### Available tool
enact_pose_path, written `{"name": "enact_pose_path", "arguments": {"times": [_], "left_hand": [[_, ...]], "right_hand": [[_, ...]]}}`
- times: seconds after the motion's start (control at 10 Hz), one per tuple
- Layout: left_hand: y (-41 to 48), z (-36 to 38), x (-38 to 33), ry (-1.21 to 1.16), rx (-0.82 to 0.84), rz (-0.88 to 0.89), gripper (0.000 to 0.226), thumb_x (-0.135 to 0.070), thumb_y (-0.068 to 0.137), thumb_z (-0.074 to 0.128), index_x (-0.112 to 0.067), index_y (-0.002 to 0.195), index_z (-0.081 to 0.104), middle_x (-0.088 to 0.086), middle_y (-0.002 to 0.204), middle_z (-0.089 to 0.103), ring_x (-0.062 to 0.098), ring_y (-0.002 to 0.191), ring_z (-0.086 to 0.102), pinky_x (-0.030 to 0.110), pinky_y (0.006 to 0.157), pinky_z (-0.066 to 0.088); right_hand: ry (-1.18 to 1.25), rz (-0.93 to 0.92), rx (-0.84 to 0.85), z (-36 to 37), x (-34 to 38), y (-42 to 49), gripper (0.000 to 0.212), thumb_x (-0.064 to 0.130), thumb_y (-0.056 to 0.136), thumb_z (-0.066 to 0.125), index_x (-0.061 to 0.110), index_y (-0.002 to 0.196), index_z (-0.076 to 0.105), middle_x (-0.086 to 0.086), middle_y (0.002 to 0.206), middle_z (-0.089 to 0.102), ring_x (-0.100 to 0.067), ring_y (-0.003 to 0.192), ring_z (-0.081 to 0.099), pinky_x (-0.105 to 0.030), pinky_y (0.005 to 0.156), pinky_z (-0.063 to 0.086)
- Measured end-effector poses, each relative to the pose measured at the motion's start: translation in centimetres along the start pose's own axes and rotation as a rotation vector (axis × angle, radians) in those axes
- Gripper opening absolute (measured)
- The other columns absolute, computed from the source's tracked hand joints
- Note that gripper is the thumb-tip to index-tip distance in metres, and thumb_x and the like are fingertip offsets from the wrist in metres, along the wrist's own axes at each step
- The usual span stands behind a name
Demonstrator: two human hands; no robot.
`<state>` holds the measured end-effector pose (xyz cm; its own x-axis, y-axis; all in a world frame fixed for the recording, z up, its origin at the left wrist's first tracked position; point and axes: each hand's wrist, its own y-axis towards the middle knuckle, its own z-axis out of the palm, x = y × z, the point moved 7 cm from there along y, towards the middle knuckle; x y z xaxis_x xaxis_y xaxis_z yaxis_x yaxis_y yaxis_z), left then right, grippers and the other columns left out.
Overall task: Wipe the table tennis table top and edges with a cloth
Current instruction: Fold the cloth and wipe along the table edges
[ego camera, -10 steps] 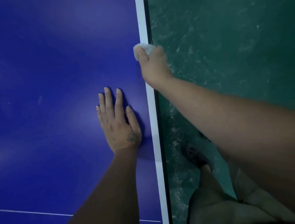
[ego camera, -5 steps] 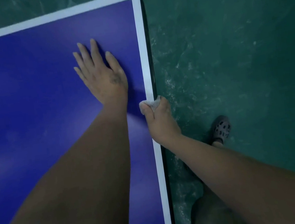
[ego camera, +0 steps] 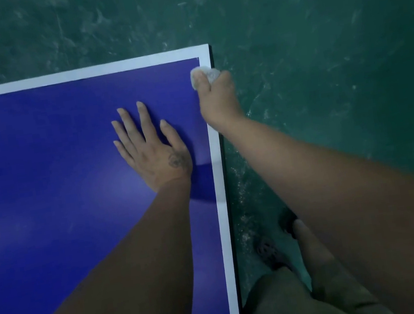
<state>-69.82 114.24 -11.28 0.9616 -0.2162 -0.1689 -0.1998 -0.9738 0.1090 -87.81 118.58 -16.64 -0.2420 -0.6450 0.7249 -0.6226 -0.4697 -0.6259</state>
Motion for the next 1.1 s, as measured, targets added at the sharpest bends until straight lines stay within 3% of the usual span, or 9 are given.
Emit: {"name": "enact_pose_path", "arguments": {"times": [0.1,0.2,0.3,0.5,0.6,0.7,0.8,1.0,1.1], "left_hand": [[-0.2,0.0,0.1,0.004,0.000,0.002,0.056,-0.043,0.113,0.040,-0.028,0.167,0.040,0.003,0.179,0.026,0.026,0.167,0.017,0.051,0.135,0.014],[-0.1,-0.1,0.1,-0.008,-0.004,0.005,0.056,-0.042,0.113,0.041,-0.028,0.167,0.041,0.004,0.179,0.026,0.027,0.167,0.017,0.052,0.135,0.013],[-0.1,-0.3,0.0,-0.012,-0.023,0.002,0.055,-0.041,0.112,0.043,-0.027,0.166,0.043,0.005,0.178,0.028,0.028,0.166,0.020,0.053,0.134,0.015],[-0.1,-0.4,-0.1,-0.015,-0.038,0.016,0.055,-0.040,0.112,0.044,-0.026,0.165,0.044,0.007,0.177,0.029,0.029,0.166,0.022,0.052,0.134,0.016],[0.0,-0.5,-0.1,-0.010,-0.038,0.014,0.055,-0.039,0.112,0.045,-0.025,0.165,0.044,0.007,0.177,0.030,0.030,0.166,0.022,0.053,0.134,0.017],[0.1,-0.5,-0.4,-0.017,-0.026,0.019,0.055,-0.039,0.112,0.044,-0.025,0.166,0.044,0.007,0.177,0.029,0.030,0.166,0.022,0.054,0.134,0.018],[0.2,-0.8,-0.4,-0.031,-0.021,0.011,0.055,-0.037,0.112,0.047,-0.023,0.165,0.045,0.008,0.177,0.030,0.031,0.165,0.022,0.054,0.134,0.017],[0.3,-0.8,-0.3,-0.048,0.032,-0.005,0.056,-0.035,0.112,0.048,-0.022,0.166,0.042,0.009,0.178,0.026,0.030,0.167,0.018,0.054,0.135,0.015],[0.4,-0.9,-0.4,-0.069,0.043,-0.011,0.056,-0.033,0.112,0.049,-0.021,0.166,0.043,0.010,0.178,0.026,0.031,0.167,0.018,0.054,0.135,0.014]], "right_hand": [[-0.026,-0.028,0.002,-0.2,-0.4,-1.7,0.067,0.061,0.106,0.041,0.007,0.145,0.046,-0.013,0.144,0.055,-0.029,0.123,0.060,-0.042,0.102,0.052],[-0.032,-0.049,0.057,0.0,-3.7,-7.5,0.070,0.048,0.112,0.045,0.007,0.165,0.023,-0.012,0.167,0.034,-0.025,0.149,0.040,-0.027,0.108,0.033],[0.001,-0.016,0.081,0.3,-6.3,-10.9,0.075,0.049,0.110,0.047,0.011,0.167,0.018,-0.006,0.172,0.028,-0.022,0.154,0.036,-0.027,0.108,0.033],[0.030,-0.015,0.030,0.0,-2.4,-4.1,0.061,0.044,0.110,0.052,0.005,0.154,0.034,-0.011,0.150,0.048,-0.025,0.127,0.055,-0.036,0.098,0.047],[0.105,-0.015,0.014,-0.2,0.5,0.1,0.048,0.038,0.109,0.057,0.005,0.143,0.043,-0.009,0.138,0.056,-0.019,0.113,0.058,-0.029,0.081,0.050],[0.085,-0.064,0.004,-0.6,0.7,-1.7,0.062,0.036,0.109,0.059,0.009,0.158,0.033,-0.001,0.152,0.047,-0.014,0.127,0.054,-0.017,0.089,0.048],[0.059,-0.143,0.005,-0.9,-1.5,-6.6,0.074,0.037,0.107,0.064,0.015,0.165,0.024,-0.001,0.170,0.034,-0.015,0.150,0.041,-0.023,0.113,0.039],[0.061,0.051,-0.033,0.1,-1.0,-4.8,0.068,0.043,0.109,0.057,0.014,0.164,0.028,-0.006,0.160,0.047,-0.020,0.135,0.056,-0.025,0.098,0.044],[0.137,0.091,-0.103,-0.3,2.1,-0.1,0.059,0.043,0.108,0.058,0.012,0.154,0.039,-0.005,0.142,0.059,-0.014,0.109,0.064,-0.030,0.089,0.049]]}}
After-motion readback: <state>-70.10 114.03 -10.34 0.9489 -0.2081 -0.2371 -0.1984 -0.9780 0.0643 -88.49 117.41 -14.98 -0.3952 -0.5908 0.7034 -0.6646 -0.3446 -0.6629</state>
